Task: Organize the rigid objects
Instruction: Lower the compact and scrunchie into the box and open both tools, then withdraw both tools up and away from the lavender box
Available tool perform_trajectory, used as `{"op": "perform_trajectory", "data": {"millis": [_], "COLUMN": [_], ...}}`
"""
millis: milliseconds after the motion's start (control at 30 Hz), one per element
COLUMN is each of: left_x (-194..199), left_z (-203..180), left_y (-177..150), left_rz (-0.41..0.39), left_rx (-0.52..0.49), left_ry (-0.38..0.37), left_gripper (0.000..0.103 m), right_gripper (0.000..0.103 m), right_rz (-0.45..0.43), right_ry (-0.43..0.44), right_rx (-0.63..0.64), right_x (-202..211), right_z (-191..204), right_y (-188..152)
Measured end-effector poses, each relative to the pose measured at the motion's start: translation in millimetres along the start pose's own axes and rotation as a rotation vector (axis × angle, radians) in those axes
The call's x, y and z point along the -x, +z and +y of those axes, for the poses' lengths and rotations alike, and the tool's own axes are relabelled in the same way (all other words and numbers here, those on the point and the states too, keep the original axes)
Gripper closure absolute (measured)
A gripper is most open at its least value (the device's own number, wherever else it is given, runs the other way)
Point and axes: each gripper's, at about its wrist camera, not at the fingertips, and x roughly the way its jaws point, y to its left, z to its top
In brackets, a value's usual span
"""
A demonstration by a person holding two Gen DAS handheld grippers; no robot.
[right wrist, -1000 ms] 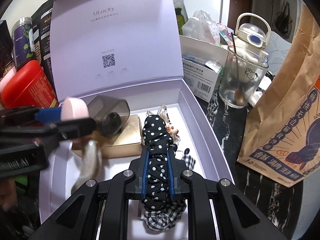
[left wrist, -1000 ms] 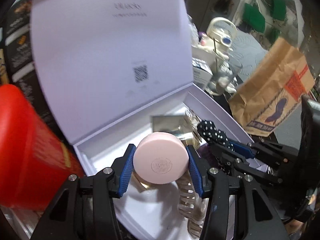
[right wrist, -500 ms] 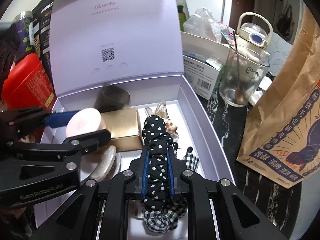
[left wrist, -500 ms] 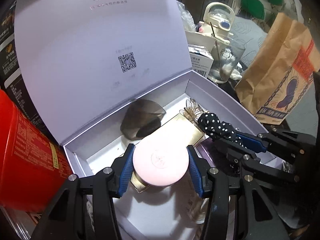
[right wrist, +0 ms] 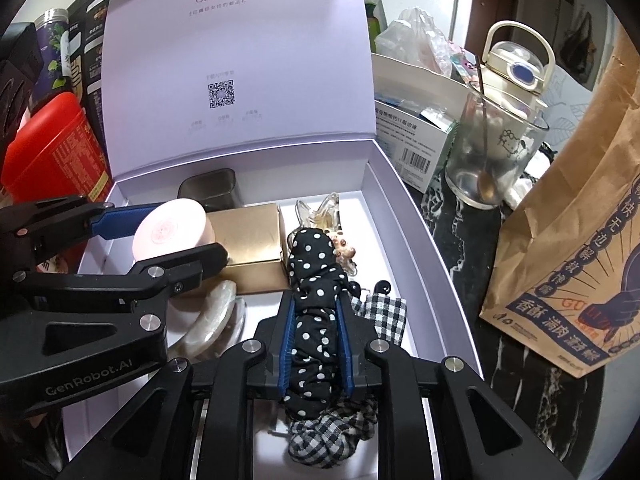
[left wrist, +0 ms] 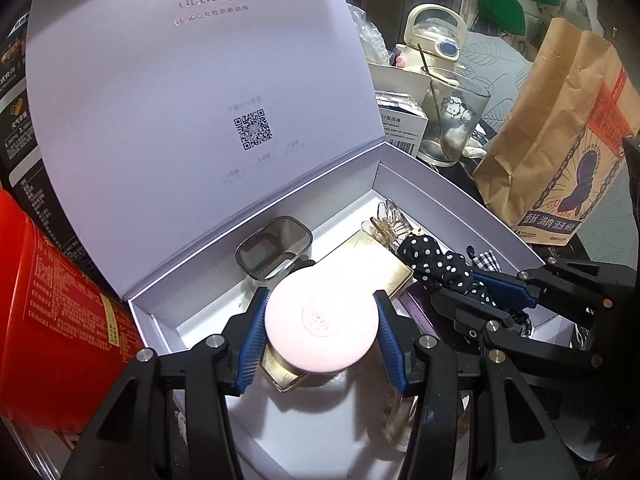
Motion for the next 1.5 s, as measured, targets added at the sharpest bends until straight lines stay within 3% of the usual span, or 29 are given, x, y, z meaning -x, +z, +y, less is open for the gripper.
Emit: {"op": "perform_trajectory", "data": {"millis": [333, 533, 700, 767, 900, 933, 1500], "left_x": [2, 6, 6, 8, 14, 15, 52], "left_z": [3, -4, -3, -2, -2, -2, -3], "left_y": [2, 3, 3, 2, 2, 2, 2], "left_rz": [0.003, -0.019, 0.004, -0.006, -0.03, -0.036, -0.087], "left_rx": [0.003, -0.029, -0.021, -0.013, -0.012, -0.015, -0.001], "left_ry": [-0.028, -0.035, -0.029, -0.012, 0.006, 0.018, 0.062], "left_gripper": [0.053, 0.053, 0.053, 0.048, 0.015, 0.013, 0.012], "right_gripper": [0.052, 0.045, 0.045, 0.045, 0.045, 0.044, 0.043], "right_rz": [0.01, -0.022, -0.026, -0.026, -0.025, -0.025, -0.073], "right_ry": [0.005, -0.013, -0.029, -0.025, -0.022, -0.02, -0.003], "right_rx": [-0.053, -0.058, -0.055, -0.06, -0.068, -0.07, -0.071], "right_x": [10, 25, 30, 31, 32, 32, 62], "right_z": [-10, -14, -18, -20, -25, -26, -24], "right_y": [-3, -1, -1, -1, -3, -3, -5]}}
